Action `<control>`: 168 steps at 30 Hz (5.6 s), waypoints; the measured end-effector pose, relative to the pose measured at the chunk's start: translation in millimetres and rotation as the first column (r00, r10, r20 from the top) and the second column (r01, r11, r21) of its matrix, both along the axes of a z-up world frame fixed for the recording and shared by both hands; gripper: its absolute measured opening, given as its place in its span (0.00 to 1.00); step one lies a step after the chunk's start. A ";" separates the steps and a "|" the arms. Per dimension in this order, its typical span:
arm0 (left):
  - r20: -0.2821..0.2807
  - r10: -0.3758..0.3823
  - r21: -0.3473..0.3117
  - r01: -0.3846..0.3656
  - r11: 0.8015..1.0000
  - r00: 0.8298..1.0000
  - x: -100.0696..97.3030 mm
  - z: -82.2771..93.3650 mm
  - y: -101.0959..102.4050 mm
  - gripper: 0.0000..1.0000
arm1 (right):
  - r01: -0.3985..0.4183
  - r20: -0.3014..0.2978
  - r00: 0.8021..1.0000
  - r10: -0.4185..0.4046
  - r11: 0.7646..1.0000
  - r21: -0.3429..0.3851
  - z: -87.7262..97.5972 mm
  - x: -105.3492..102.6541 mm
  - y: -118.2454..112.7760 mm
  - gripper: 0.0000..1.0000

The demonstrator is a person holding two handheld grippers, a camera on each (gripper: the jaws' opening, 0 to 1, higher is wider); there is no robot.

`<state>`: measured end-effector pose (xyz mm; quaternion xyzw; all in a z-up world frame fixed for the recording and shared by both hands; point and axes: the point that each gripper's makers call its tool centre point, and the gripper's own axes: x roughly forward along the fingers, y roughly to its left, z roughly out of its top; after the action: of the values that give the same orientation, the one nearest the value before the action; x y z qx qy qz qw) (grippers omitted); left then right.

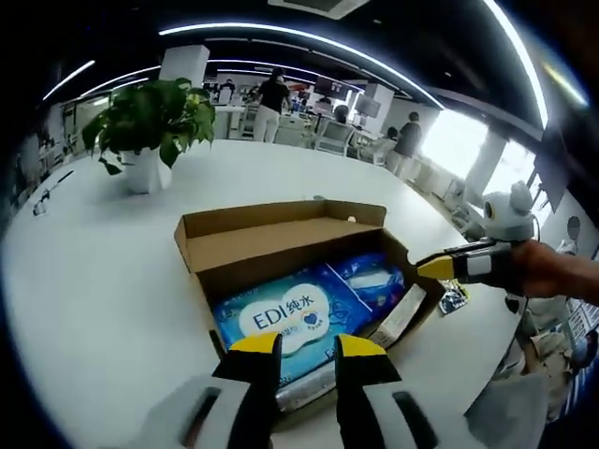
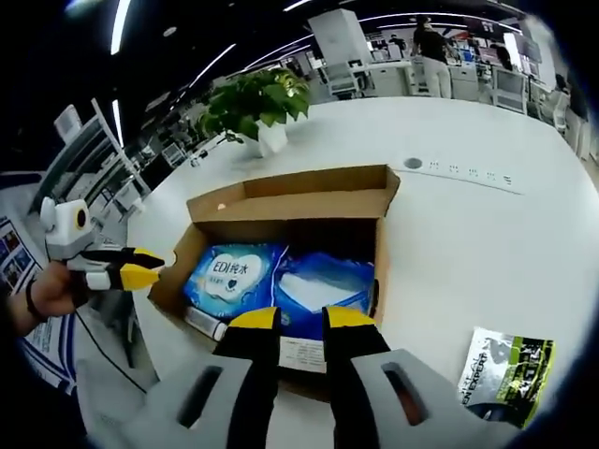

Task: Operate the shoe box by opening the lid, removing the specified soft item, and placing it in the target area until the item is outside and the box remains undamaged.

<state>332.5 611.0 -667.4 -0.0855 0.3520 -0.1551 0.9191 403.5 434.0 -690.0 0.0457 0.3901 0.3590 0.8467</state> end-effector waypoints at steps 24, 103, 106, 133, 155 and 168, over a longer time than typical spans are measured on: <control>-0.017 0.084 -0.005 -0.084 0.996 0.996 -18.1 -4.6 39.4 0.26 | -0.079 -0.041 0.996 0.080 0.996 0.028 -17.2 7.9 54.3 0.16; -0.001 0.111 -0.081 -0.110 0.991 0.994 -19.6 20.6 36.0 0.30 | -0.081 -0.008 0.997 0.081 0.996 0.043 -18.0 12.3 97.7 0.00; -0.002 0.101 -0.080 -0.101 0.992 0.995 -18.5 20.9 31.3 0.30 | -0.071 -0.010 0.997 0.072 0.996 0.049 -18.1 13.2 96.7 0.00; 0.005 0.007 -0.087 -0.007 0.996 1.000 -5.9 22.3 -3.1 0.30 | 0.010 0.064 0.998 -0.013 0.999 0.033 5.5 27.3 49.2 0.00; -0.037 -0.043 -0.097 0.040 0.994 0.998 10.8 0.2 -29.3 0.30 | 0.054 0.060 0.997 -0.054 0.999 0.011 14.7 16.4 16.1 0.00; -0.046 -0.059 -0.106 0.054 0.993 0.997 24.5 -8.3 -38.1 0.30 | 0.073 0.066 0.995 -0.073 0.997 0.002 15.9 20.4 2.0 0.00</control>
<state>357.0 572.9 -675.7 -0.1272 0.3680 -0.1971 0.8998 423.9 436.0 -674.1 0.0476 0.3601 0.3291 0.8716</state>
